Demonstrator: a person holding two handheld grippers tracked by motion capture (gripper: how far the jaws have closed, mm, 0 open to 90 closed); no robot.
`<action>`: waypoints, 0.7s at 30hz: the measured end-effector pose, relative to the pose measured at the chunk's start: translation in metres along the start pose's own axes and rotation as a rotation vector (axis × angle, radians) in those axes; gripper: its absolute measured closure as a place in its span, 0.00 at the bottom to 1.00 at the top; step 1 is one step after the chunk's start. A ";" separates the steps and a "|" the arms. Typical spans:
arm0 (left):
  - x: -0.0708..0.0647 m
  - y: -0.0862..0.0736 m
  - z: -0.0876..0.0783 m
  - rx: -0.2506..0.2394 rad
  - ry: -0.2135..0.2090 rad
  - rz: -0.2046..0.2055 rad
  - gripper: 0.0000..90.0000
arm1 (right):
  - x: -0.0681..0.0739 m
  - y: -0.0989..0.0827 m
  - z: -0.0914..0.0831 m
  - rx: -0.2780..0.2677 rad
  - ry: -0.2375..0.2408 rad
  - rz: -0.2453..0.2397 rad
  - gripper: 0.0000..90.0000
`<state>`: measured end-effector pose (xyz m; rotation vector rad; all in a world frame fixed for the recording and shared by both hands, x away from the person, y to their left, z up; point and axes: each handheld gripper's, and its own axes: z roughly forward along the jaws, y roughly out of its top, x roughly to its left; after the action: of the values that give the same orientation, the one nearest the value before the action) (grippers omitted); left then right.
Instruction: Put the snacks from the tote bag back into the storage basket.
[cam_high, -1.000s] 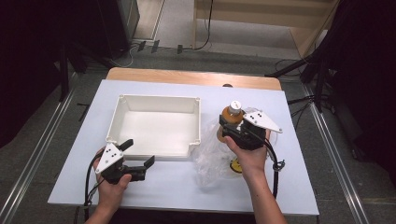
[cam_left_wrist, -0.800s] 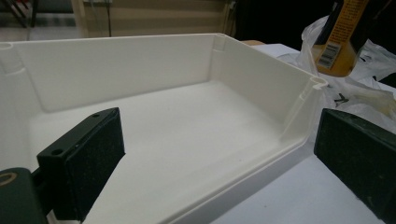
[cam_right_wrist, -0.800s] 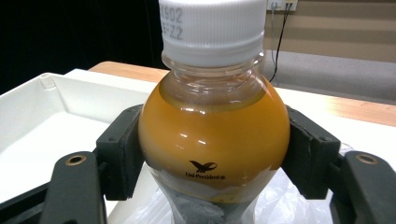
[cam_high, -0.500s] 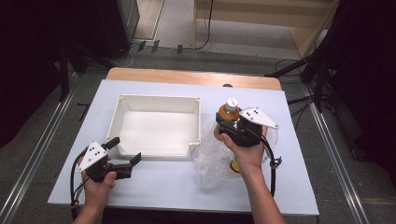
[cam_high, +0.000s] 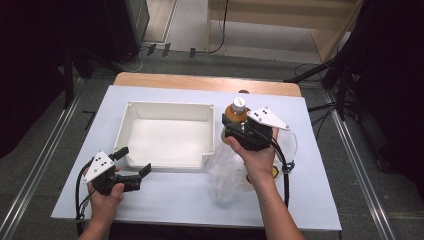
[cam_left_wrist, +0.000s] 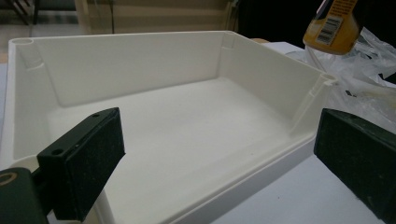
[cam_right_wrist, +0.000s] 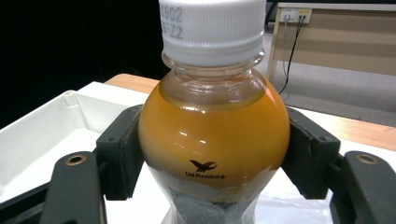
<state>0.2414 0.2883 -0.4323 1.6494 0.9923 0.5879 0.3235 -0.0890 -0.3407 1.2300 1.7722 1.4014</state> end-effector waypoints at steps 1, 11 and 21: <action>0.000 0.000 0.000 0.000 0.001 -0.003 0.02 | 0.001 0.000 0.001 -0.001 -0.001 -0.001 0.35; 0.005 0.001 -0.003 -0.017 0.011 -0.019 0.02 | 0.007 0.002 0.013 -0.001 0.015 0.005 0.35; 0.005 0.001 -0.004 -0.020 0.017 -0.018 0.02 | 0.015 0.005 0.021 -0.003 0.030 0.002 0.35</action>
<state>0.2416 0.2946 -0.4305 1.6184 1.0093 0.5990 0.3366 -0.0662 -0.3401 1.2155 1.7884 1.4300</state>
